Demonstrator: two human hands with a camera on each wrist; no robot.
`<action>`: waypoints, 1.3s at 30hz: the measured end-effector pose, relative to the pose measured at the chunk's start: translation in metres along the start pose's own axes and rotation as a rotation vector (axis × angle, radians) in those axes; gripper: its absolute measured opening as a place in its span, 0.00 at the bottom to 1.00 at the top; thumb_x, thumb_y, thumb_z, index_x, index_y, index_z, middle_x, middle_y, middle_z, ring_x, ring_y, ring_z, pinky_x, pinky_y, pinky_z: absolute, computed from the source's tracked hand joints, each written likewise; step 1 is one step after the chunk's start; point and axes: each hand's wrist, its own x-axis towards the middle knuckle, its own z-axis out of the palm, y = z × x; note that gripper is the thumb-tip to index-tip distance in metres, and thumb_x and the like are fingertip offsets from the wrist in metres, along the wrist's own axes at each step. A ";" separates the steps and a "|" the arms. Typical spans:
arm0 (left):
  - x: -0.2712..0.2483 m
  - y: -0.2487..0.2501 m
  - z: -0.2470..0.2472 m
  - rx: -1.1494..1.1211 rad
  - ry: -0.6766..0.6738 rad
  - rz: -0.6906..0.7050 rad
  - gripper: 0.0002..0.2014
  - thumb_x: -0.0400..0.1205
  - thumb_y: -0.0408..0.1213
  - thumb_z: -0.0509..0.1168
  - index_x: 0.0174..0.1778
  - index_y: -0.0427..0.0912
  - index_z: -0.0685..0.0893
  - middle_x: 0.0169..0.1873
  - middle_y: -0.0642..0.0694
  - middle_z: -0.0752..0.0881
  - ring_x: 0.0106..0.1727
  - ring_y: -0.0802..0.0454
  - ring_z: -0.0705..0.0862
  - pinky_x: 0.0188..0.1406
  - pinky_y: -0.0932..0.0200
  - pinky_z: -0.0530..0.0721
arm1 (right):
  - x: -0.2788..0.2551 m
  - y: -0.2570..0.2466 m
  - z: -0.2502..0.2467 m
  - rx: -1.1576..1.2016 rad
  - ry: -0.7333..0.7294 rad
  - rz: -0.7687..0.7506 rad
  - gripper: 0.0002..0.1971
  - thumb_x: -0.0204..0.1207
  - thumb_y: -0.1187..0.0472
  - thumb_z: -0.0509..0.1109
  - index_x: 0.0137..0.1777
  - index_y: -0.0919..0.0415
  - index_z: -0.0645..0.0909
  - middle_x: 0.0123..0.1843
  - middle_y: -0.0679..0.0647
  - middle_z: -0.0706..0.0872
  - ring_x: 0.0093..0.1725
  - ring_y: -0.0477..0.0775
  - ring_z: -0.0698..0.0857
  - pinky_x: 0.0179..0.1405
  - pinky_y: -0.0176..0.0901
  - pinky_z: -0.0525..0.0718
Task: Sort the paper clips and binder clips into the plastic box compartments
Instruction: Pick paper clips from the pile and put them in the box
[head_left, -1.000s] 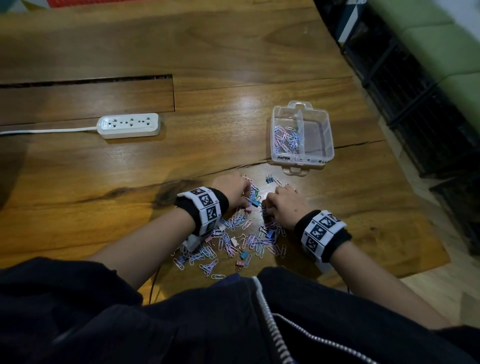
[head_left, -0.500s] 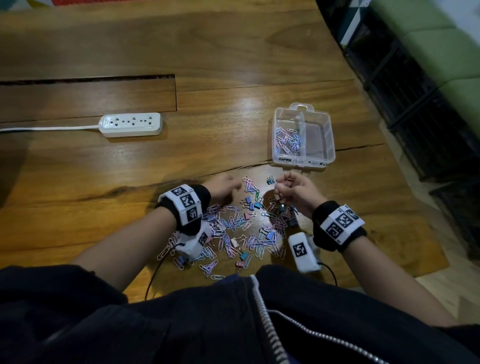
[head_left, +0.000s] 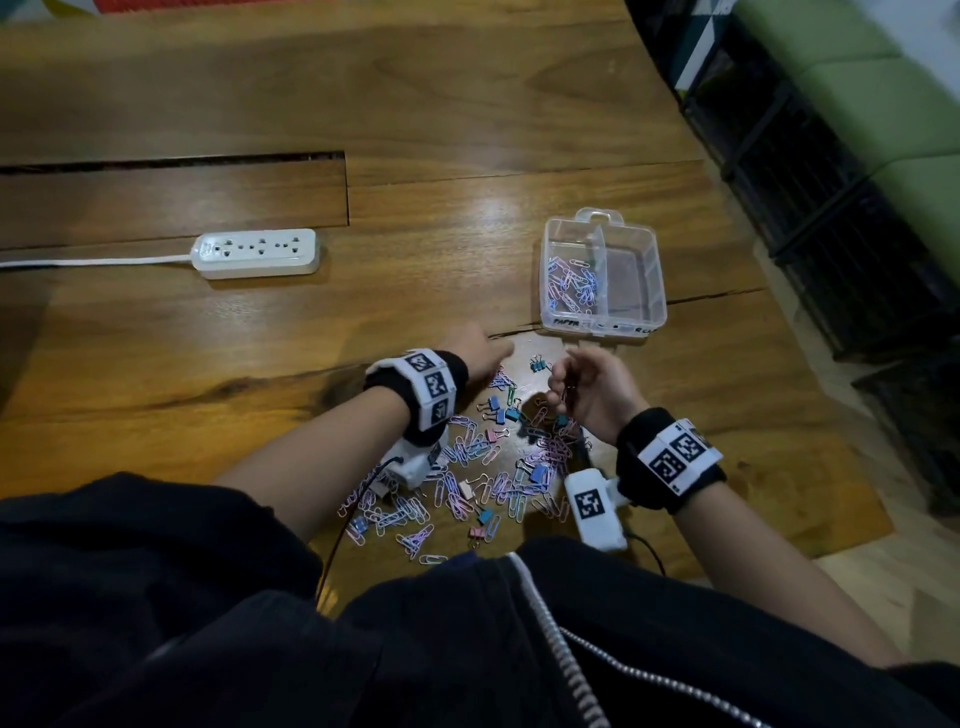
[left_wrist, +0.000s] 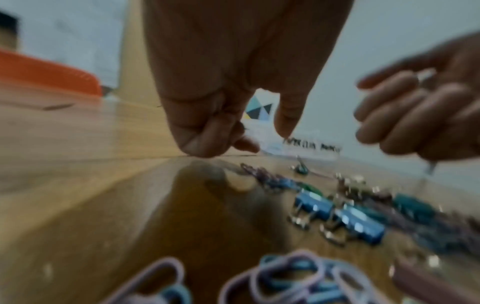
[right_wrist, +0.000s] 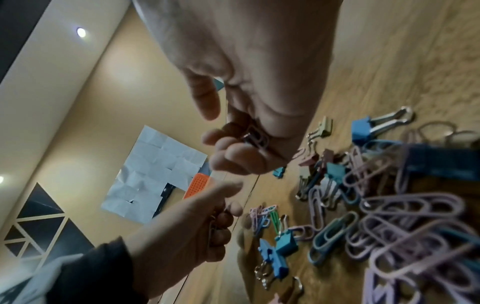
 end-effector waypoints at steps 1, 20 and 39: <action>0.002 0.001 0.004 0.186 0.013 0.027 0.20 0.79 0.51 0.62 0.27 0.42 0.69 0.29 0.47 0.75 0.26 0.55 0.70 0.22 0.64 0.69 | -0.001 0.001 -0.002 -0.024 -0.001 0.002 0.19 0.81 0.56 0.52 0.29 0.60 0.71 0.23 0.51 0.74 0.24 0.49 0.74 0.23 0.36 0.71; 0.004 -0.024 0.000 -0.077 -0.209 0.075 0.14 0.84 0.38 0.54 0.32 0.42 0.71 0.29 0.46 0.72 0.29 0.50 0.73 0.32 0.60 0.74 | 0.003 0.023 0.004 -1.538 0.063 -0.378 0.14 0.71 0.55 0.71 0.56 0.57 0.80 0.55 0.53 0.75 0.56 0.51 0.71 0.56 0.41 0.70; -0.019 -0.050 -0.023 -0.184 -0.235 0.038 0.11 0.80 0.35 0.63 0.32 0.44 0.73 0.25 0.50 0.77 0.19 0.61 0.75 0.18 0.69 0.72 | -0.010 0.009 -0.003 -0.479 0.021 -0.222 0.10 0.77 0.72 0.59 0.40 0.56 0.73 0.34 0.47 0.80 0.31 0.42 0.82 0.33 0.31 0.79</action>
